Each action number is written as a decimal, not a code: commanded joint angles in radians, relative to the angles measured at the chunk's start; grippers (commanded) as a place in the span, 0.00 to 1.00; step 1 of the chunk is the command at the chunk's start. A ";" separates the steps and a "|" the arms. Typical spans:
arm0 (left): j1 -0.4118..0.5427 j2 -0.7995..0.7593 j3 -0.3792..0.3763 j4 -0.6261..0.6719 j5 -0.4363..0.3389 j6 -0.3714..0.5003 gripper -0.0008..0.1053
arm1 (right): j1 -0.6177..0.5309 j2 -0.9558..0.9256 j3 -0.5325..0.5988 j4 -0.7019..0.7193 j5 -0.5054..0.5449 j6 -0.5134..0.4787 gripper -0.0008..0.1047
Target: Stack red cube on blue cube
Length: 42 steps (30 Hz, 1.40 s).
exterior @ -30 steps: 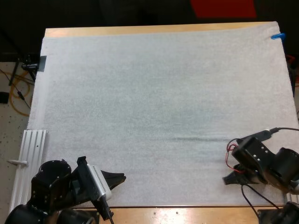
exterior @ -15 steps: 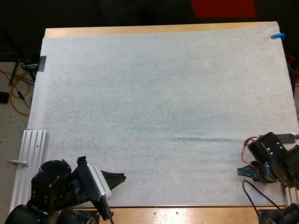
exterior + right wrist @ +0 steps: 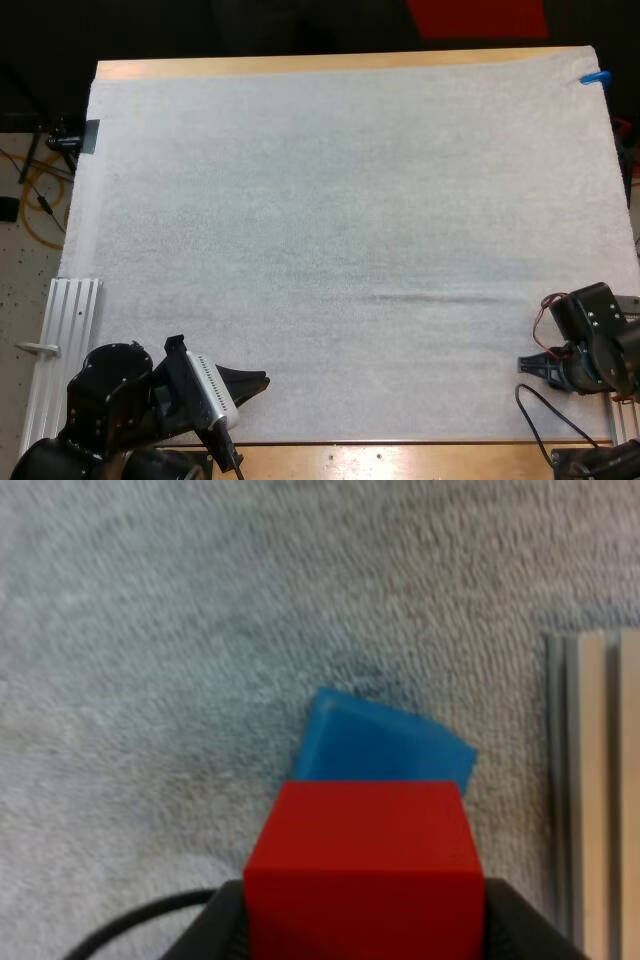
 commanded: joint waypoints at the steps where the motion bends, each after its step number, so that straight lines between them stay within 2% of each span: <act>1: -0.003 0.006 -0.011 0.001 0.017 0.008 0.01 | -0.005 -0.005 -0.002 -0.014 -0.007 -0.007 0.19; 13: -0.003 0.006 -0.011 0.022 0.017 0.008 0.01 | -0.030 -0.002 0.007 -0.034 0.029 0.026 0.19; 17: -0.003 0.006 -0.011 0.027 0.017 0.010 0.01 | -0.103 -0.002 0.007 -0.036 0.013 0.010 0.19; 22: -0.003 0.006 -0.011 0.027 0.017 0.012 0.01 | -0.204 -0.002 0.011 -0.048 -0.098 -0.077 0.19; 37: -0.003 0.006 -0.011 0.027 0.017 0.012 0.01 | -0.213 0.007 0.018 -0.078 -0.109 -0.094 0.19; 39: -0.003 0.006 -0.011 0.027 0.017 0.012 0.01 | -0.213 0.017 0.017 -0.078 -0.108 -0.094 0.20; 42: -0.003 0.006 -0.011 0.027 0.017 0.012 0.01 | -0.213 0.043 0.017 -0.078 -0.105 -0.094 0.36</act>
